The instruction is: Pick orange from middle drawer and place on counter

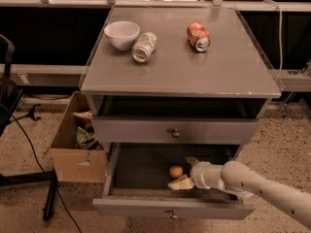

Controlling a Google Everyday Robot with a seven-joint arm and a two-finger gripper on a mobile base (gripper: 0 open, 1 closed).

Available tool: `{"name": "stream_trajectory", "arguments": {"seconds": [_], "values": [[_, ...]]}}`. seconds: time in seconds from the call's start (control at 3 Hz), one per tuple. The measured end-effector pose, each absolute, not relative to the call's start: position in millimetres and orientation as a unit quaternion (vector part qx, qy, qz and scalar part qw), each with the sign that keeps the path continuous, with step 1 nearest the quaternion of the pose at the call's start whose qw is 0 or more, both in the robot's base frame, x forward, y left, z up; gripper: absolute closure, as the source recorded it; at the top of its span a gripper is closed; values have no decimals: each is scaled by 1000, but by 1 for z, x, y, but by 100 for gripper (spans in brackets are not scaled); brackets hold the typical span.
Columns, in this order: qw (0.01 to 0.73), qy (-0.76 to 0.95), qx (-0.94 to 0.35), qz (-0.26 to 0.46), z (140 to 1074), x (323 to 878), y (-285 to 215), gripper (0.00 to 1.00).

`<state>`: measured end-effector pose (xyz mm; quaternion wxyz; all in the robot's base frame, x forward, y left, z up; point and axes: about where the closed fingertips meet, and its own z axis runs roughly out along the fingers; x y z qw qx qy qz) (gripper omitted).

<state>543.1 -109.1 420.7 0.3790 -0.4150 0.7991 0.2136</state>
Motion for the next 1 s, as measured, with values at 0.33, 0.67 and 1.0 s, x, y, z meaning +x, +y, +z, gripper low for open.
{"name": "stream_trajectory", "arguments": {"seconds": [0.33, 0.67, 1.0], "values": [[391, 794, -412, 218, 410, 549, -108, 16], [404, 786, -411, 224, 393, 555, -109, 17], [409, 784, -409, 226, 382, 558, -110, 17]]}}
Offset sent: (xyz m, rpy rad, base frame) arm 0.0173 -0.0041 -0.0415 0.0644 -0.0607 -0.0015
